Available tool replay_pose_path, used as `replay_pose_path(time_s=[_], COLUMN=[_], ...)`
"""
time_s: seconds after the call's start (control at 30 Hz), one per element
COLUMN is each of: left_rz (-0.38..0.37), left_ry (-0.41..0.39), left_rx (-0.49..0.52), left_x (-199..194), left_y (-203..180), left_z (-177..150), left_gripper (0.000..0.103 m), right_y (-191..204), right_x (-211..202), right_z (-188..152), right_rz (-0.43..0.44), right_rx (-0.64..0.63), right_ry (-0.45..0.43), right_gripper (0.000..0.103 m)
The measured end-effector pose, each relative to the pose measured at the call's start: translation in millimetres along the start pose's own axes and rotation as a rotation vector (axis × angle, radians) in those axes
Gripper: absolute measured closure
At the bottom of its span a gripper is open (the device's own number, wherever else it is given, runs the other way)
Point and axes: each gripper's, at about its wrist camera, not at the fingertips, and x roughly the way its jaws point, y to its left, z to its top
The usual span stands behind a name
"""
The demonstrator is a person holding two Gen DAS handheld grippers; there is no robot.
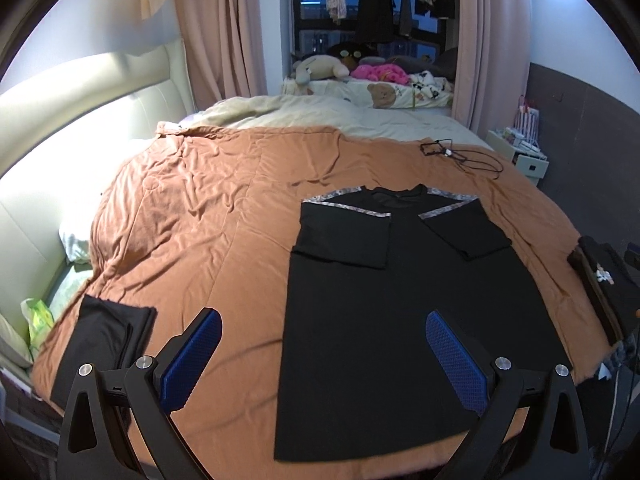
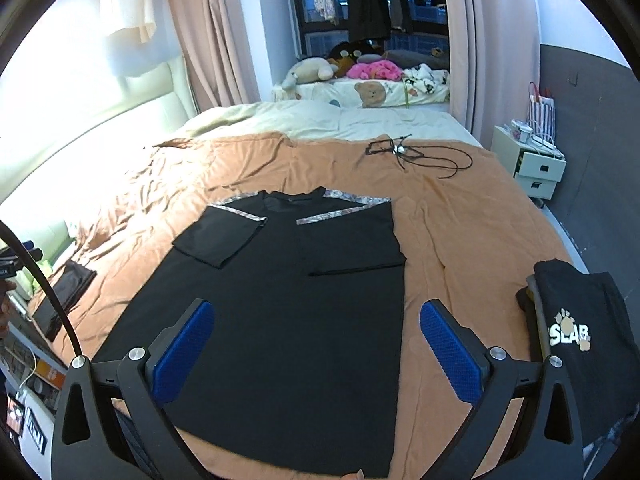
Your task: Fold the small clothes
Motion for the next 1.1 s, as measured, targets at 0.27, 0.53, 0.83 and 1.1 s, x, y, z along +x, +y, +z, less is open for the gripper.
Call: replay_pose_path(time_s=[0.27,0.53,0.83,1.1], left_rz=[0.020,0.035,0.025,0.002], left_ry=[-0.050,-0.115,-0.164,-0.190], left_rx=[-0.005,0.011,0.031,-0.030], left_x=[-45.3,-78.6,-96.6,-98.1], left_y=[-7.1,-22.1,-47.9,-49.2], left_z=[-41.0,-71.9,-116.7,-150.5], left_gripper=[0.000,0.000,0.000,0.000], right_y=[-9.6,-18.6,-14.8,-5.1], right_x=[-40.5,-71.1,-98.4,-108.4], right_z=[-37.2,-66.2,-111.1,-153.6], right_rz=[0.037,0.051,0.027,-0.007], right_rx=[0.009,0.019,0.035,0.070], right_ry=[-0.012,-0.037,-0.094,-0.146], right_gripper=[0.000,0.000,0.000,0.000])
